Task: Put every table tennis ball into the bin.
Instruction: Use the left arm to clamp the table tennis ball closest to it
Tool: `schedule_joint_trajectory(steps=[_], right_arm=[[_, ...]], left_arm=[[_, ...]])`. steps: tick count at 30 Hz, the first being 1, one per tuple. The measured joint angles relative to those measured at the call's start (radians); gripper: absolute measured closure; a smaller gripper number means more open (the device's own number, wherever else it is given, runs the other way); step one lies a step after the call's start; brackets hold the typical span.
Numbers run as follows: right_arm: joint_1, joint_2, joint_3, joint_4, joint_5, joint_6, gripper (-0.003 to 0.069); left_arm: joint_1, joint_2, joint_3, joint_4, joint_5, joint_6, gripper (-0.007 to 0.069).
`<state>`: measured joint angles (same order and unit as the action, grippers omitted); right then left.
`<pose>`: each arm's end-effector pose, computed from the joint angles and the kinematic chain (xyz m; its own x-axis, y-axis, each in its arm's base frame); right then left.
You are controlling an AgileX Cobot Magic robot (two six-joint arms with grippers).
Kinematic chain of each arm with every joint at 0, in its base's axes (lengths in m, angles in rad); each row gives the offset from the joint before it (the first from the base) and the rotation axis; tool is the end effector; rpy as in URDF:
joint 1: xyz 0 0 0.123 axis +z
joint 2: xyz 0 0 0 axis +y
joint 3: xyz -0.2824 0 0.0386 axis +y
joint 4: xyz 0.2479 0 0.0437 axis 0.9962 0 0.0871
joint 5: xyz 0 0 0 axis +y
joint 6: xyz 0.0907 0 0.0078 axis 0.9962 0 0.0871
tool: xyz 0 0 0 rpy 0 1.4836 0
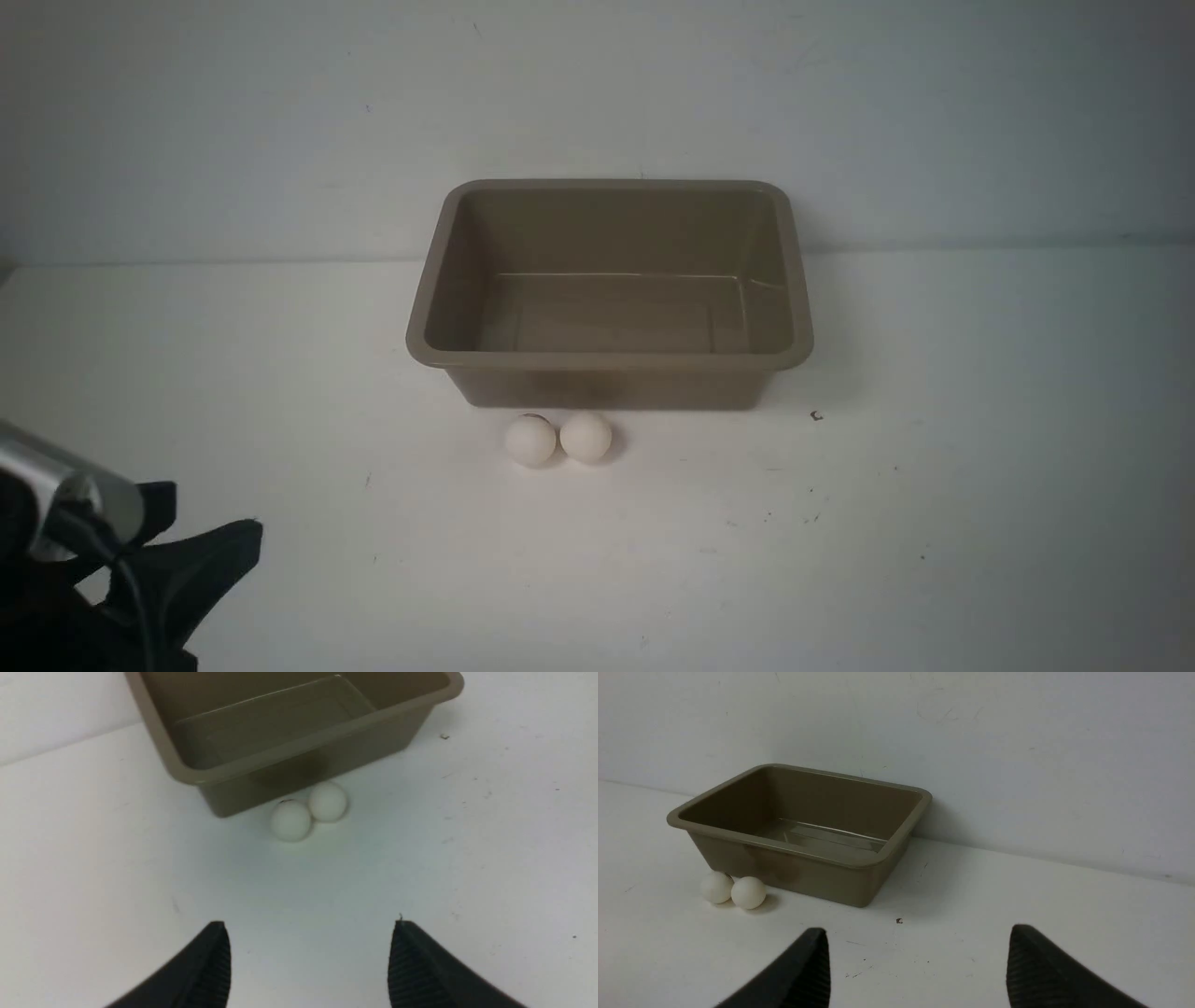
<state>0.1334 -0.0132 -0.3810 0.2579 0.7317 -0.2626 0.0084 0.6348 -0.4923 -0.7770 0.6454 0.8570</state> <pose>0.0142 0.0176 0.2725 -0.2086 -0.0963 -0.9732 -0.3104 0.9502 -0.0275 0.1178 -0.0375 0.2865 -0.4446 0.1685 -0.8798 0.4449 0.8940 -0.0536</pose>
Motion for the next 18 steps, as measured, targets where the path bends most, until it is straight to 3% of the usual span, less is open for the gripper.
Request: schedule_joint_trajectory(steps=[5,11,16,18], right_arm=[[0.0,0.0,0.0,0.0,0.001,-0.005,0.0197],[0.0,0.0,0.0,0.0,0.001,-0.022,0.0197],[0.0,0.0,0.0,0.0,-0.005,-0.04,0.0197],[0.0,0.0,0.0,0.0,-0.01,-0.048,0.0197]], left_arm=[[0.0,0.135,-0.037,-0.181,0.013,0.199,0.0195],[0.0,0.259,-0.044,-0.327,0.008,0.358,0.0195],[0.0,0.428,-0.046,-0.588,-0.037,0.637,0.0195],[0.0,0.475,-0.047,-0.637,-0.044,0.685,0.0195]])
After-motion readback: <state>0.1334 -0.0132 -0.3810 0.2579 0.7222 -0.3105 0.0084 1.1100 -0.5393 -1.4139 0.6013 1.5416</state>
